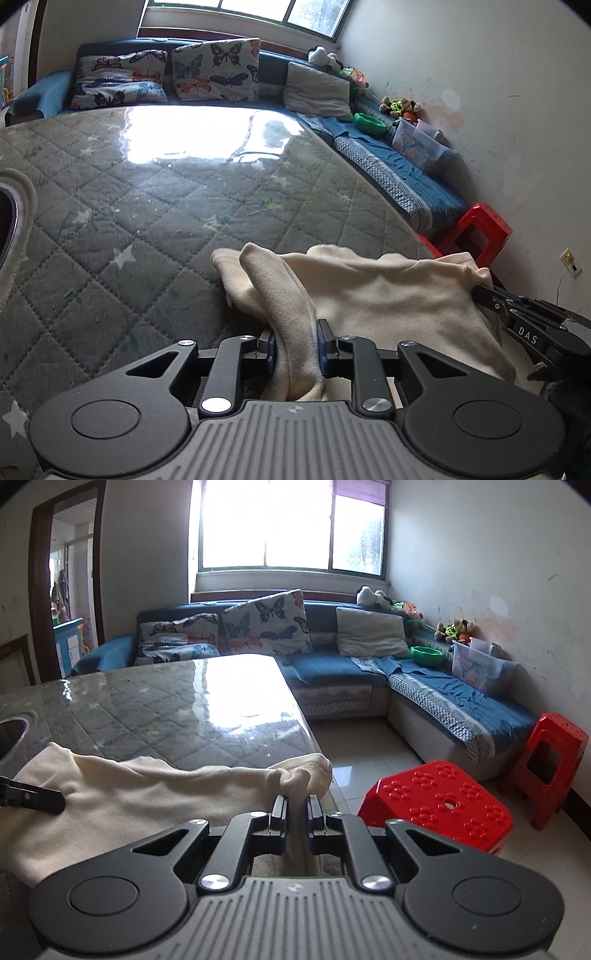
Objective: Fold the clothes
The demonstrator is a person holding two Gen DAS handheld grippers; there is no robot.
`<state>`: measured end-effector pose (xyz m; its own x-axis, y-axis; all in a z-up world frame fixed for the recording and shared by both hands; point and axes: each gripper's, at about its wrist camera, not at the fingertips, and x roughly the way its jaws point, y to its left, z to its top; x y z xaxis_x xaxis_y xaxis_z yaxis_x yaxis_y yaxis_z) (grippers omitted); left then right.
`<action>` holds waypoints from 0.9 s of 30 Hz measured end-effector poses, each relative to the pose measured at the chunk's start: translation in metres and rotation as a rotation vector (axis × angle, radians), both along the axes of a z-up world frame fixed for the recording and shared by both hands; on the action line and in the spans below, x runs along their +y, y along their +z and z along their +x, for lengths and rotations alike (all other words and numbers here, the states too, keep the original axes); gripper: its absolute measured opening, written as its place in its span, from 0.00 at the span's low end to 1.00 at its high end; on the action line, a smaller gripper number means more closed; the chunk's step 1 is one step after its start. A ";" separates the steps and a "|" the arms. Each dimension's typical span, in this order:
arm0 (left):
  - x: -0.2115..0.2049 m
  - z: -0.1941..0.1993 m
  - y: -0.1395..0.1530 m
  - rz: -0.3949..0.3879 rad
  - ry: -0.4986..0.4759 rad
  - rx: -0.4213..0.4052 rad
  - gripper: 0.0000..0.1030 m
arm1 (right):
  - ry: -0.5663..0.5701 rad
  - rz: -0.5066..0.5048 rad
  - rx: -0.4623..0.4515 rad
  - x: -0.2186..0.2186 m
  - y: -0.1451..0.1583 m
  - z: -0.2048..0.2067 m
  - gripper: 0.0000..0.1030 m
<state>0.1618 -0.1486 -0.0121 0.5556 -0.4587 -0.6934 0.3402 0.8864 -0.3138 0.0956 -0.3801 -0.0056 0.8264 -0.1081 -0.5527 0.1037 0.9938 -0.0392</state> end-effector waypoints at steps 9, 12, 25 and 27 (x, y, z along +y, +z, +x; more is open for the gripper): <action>-0.001 -0.005 -0.001 0.001 -0.026 0.022 0.28 | -0.017 -0.018 0.057 -0.005 -0.015 0.003 0.09; -0.001 -0.004 0.000 0.012 -0.016 0.018 0.34 | -0.027 -0.024 0.064 -0.005 -0.018 0.002 0.12; 0.003 -0.012 0.002 0.079 0.017 -0.055 0.56 | 0.056 0.037 -0.016 0.027 -0.005 -0.031 0.60; 0.003 -0.015 0.002 0.095 0.015 -0.073 0.58 | 0.073 0.064 -0.018 0.034 -0.006 -0.036 0.62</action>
